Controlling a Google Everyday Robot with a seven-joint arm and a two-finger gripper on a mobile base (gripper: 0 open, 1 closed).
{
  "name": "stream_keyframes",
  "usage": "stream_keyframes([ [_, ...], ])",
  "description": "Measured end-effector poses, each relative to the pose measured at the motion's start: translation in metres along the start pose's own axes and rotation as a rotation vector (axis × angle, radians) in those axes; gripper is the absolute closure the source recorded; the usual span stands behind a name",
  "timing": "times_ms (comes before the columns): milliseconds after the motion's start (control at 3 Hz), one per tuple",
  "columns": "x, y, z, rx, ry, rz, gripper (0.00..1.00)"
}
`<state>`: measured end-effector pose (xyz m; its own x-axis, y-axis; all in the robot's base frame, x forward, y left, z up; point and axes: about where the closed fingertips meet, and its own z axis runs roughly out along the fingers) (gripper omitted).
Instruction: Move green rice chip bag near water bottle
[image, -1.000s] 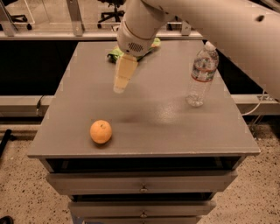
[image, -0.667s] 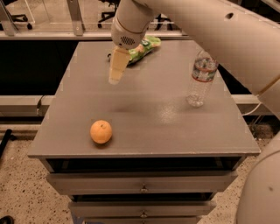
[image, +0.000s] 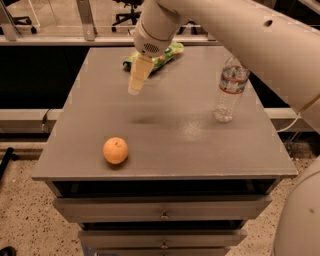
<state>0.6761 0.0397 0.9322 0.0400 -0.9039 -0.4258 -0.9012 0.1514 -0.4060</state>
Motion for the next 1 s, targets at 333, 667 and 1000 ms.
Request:
stream_keyframes([
  [333,0.016,-0.025,0.015,0.043,-0.008,0.049,0.00],
  [667,0.029,-0.068,0.040,0.096,-0.022,0.117,0.00],
  [1000,0.032,-0.090,0.057,0.121,-0.024,0.155,0.00],
])
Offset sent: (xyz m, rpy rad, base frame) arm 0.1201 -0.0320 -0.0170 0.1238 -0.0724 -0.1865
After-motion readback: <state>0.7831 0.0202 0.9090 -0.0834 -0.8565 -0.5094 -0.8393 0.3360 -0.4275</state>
